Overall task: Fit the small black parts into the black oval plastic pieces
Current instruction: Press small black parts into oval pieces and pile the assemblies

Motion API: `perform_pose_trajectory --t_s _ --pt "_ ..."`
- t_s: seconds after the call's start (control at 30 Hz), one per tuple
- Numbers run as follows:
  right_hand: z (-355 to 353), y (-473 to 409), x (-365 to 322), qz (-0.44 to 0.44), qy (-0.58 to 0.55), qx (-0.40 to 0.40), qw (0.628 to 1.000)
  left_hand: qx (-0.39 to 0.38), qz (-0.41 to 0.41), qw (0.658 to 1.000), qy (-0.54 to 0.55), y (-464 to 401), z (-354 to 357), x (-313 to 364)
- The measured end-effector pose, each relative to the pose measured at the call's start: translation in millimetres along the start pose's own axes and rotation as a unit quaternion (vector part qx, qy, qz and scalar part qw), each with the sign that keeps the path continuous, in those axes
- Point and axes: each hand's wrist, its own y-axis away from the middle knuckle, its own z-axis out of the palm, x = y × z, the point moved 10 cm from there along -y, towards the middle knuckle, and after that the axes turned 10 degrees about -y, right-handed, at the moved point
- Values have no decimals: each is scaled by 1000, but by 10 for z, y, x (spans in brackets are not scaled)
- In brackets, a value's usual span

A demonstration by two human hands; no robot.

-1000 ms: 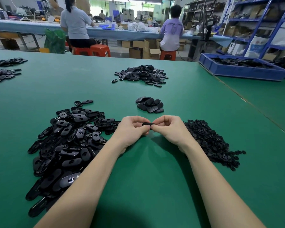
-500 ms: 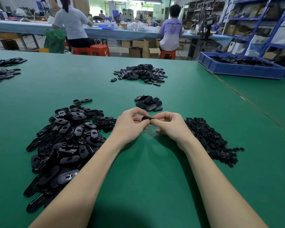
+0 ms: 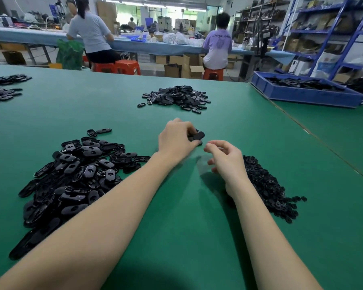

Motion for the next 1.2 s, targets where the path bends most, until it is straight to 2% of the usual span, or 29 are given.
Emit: perform_pose_trajectory --t_s 0.23,0.37,0.63,0.77,0.9,0.97,1.07,1.2 --pt "3 -22 10 16 5 -24 1000 -44 -35 995 -79 -296 357 63" --pt "39 -7 41 26 6 -40 999 -35 -78 995 -50 -268 384 13" --pt "35 25 -12 1 18 -42 999 33 -76 995 59 229 -26 2" --pt "26 46 -75 -46 96 -28 994 12 -60 996 69 507 -231 -141" --pt "156 161 -148 -123 305 -15 944 -32 -46 998 16 643 -361 -317" --pt "246 232 -147 -147 369 -15 918 -37 -53 998 -14 672 -429 -450" --pt "320 286 -103 -161 402 -23 901 -60 -57 992 -92 687 -498 -647" --pt "335 268 -60 -146 408 -38 900 -123 -57 971 -199 712 -467 -844"
